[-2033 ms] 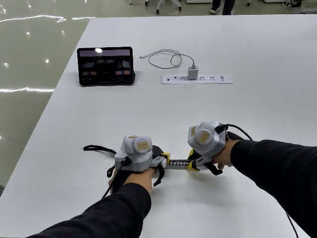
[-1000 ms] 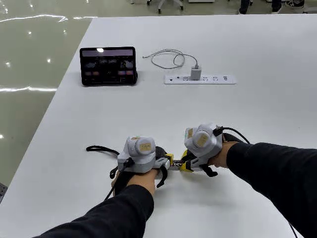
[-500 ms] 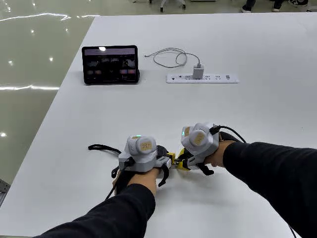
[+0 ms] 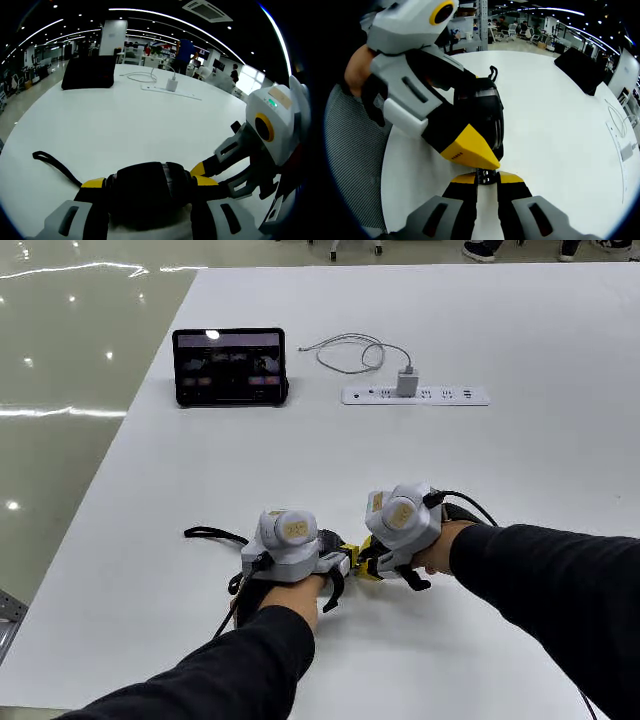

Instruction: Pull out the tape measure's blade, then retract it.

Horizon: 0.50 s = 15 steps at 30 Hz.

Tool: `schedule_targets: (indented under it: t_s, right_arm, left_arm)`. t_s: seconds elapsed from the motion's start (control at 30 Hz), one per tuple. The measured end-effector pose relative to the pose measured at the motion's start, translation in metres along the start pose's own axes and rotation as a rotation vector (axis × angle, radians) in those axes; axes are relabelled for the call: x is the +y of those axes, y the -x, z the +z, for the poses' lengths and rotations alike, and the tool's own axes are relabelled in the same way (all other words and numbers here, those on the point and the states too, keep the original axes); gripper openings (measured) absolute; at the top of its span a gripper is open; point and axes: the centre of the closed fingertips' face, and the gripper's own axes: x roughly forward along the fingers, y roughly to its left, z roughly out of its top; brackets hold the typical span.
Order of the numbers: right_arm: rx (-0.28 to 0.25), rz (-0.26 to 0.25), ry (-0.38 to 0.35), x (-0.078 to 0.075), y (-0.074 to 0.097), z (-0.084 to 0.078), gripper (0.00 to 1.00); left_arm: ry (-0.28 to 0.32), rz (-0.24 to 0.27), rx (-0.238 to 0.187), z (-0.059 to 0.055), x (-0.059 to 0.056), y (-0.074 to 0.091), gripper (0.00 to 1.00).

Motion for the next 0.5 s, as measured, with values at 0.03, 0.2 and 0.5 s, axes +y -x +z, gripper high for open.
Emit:
schedule_targets:
  t_s: [0.03,0.2,0.5]
  right_arm:
    - [-0.001,0.0,0.003,0.0001,-0.0006,0.0005,0.1]
    - [-0.005,0.003,0.01,0.0006,-0.0009,0.0013,0.1]
    - [-0.023,-0.005,-0.001,0.0011,-0.0003,0.0015,0.12]
  left_arm:
    - [0.0,0.0,0.0,0.0,0.0001,-0.0002,0.62]
    - [0.001,-0.004,-0.001,0.0,0.0002,-0.0003,0.62]
    - [0.005,-0.008,-0.001,0.0003,0.0004,-0.0003,0.62]
